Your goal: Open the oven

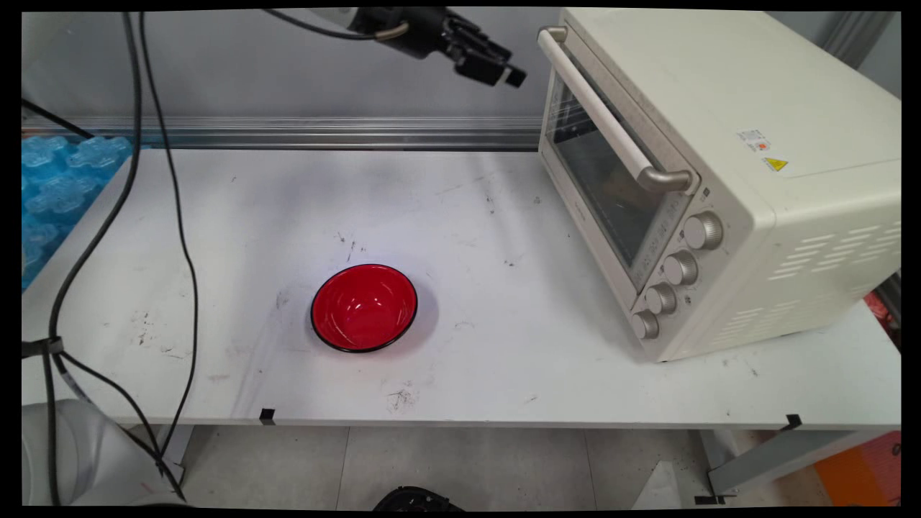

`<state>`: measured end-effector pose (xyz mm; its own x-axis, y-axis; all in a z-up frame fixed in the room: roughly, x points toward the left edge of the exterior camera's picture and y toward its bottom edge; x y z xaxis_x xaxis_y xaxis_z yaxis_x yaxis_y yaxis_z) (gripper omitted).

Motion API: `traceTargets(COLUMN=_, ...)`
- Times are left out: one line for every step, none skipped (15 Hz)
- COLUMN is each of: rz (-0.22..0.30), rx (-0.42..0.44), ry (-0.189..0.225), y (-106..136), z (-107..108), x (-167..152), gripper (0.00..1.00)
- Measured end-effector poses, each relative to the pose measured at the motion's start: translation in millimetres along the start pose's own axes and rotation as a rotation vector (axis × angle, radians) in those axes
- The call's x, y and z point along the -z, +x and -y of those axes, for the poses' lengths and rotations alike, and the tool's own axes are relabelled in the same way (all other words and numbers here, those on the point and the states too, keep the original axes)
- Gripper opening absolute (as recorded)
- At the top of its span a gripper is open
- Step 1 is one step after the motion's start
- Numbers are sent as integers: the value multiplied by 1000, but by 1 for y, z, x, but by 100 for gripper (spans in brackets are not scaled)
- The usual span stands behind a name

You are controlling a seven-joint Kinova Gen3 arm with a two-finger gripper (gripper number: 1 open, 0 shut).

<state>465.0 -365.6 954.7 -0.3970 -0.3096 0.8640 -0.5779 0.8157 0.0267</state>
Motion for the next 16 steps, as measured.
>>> traceTargets(rz=-8, rx=4, ry=-1, y=4, z=0, x=-6, gripper=0)
traceTargets(rz=-16, rx=8, ry=-4, y=7, z=-1, x=-12, gripper=0)
traceTargets(rz=-23, rx=14, ry=-5, y=10, z=0, x=-19, gripper=0)
traceTargets(rz=-28, rx=19, ry=-6, y=12, z=0, x=-25, gripper=0)
traceTargets(rz=-35, rx=24, ry=-7, y=15, z=0, x=-32, gripper=0)
traceTargets(rz=-41, rx=29, ry=-10, y=17, z=0, x=-40, gripper=0)
traceTargets(rz=-47, rx=34, ry=-13, y=19, z=0, x=-47, gripper=0)
traceTargets(rz=-52, rx=38, ry=-14, y=20, z=0, x=-53, gripper=0)
traceTargets(rz=-57, rx=42, ry=-17, y=22, z=0, x=-60, gripper=0)
traceTargets(rz=-63, rx=45, ry=-19, y=23, z=0, x=-67, gripper=0)
traceTargets(rz=-67, rx=47, ry=-20, y=25, z=1, x=-73, gripper=0)
traceTargets(rz=-72, rx=50, ry=-22, y=26, z=1, x=-79, gripper=0)
traceTargets(rz=-77, rx=52, ry=-24, y=28, z=1, x=-84, gripper=0)
traceTargets(rz=-81, rx=53, ry=-26, y=29, z=1, x=-89, gripper=0)
traceTargets(rz=-84, rx=54, ry=-27, y=30, z=1, x=-93, gripper=0)
traceTargets(rz=-86, rx=54, ry=-29, y=30, z=1, x=-97, gripper=0)
